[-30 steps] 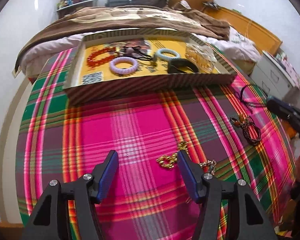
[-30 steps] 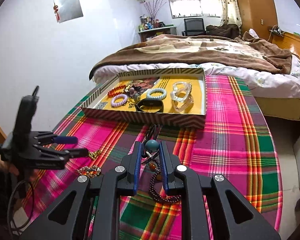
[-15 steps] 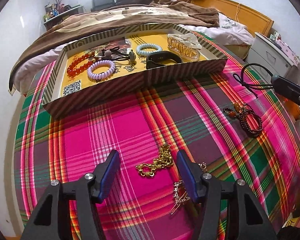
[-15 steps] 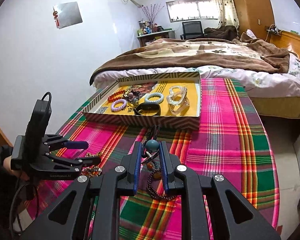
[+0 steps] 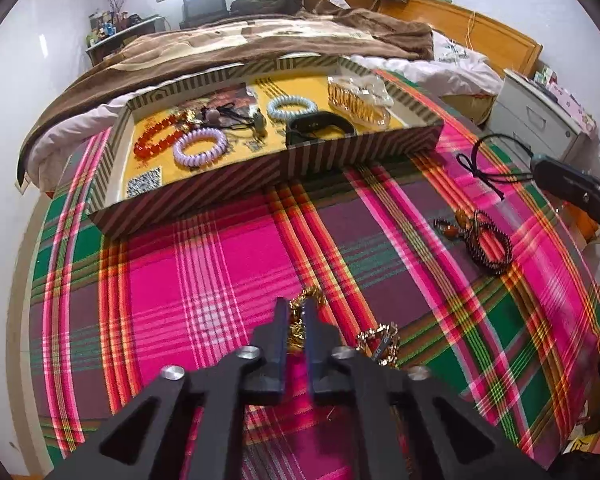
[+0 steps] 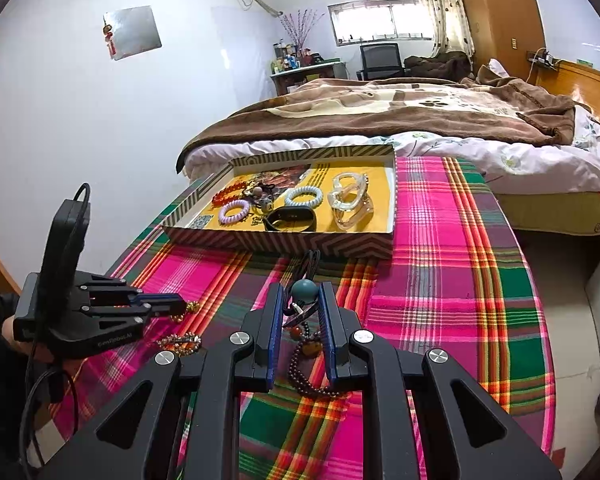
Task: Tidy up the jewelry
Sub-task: 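Grasp the gold chain with the left tool while the right tool holds the cord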
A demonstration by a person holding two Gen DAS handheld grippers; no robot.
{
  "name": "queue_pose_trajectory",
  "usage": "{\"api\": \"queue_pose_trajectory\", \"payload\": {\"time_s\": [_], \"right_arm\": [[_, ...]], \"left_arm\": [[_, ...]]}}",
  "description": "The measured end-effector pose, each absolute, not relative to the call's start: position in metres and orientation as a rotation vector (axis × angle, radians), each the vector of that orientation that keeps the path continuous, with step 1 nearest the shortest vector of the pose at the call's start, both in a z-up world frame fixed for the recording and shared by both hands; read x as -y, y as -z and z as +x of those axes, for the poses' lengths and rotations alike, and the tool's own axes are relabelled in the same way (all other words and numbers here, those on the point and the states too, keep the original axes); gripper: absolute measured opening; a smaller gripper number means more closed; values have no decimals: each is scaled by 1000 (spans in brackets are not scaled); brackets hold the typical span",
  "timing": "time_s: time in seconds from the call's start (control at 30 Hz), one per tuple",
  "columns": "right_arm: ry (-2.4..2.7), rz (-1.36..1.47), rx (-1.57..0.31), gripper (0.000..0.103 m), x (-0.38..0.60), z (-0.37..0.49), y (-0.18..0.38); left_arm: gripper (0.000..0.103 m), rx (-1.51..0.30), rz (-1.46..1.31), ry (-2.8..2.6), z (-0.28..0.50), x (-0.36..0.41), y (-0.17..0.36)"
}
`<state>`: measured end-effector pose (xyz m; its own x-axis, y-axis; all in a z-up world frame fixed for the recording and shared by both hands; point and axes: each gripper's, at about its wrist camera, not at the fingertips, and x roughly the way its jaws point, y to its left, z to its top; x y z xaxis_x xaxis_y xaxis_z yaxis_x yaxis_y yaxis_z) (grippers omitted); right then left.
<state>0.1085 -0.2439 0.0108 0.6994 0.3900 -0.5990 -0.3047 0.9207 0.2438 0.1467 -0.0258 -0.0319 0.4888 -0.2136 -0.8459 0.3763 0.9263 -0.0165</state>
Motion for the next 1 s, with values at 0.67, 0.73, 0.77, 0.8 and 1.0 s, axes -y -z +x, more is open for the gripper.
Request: {"api": "queue_pose_trajectory", "payload": {"time_s": [0.67, 0.73, 0.77, 0.8, 1.0], "right_arm": [[-384, 135, -686, 18, 245, 106, -16], [-383, 133, -692, 18, 246, 106, -15], [-383, 132, -692, 18, 246, 106, -14], [-383, 132, -693, 18, 246, 106, -14], [-381, 133, -697, 18, 246, 108, -11]], "left_arm": [[3, -983, 65, 389, 150, 6, 26], [15, -995, 81, 379, 153, 9, 32], [20, -1007, 84, 382, 154, 11, 35], [31, -1011, 86, 395, 154, 14, 36], [47, -1002, 136, 417, 154, 30, 40]]}}
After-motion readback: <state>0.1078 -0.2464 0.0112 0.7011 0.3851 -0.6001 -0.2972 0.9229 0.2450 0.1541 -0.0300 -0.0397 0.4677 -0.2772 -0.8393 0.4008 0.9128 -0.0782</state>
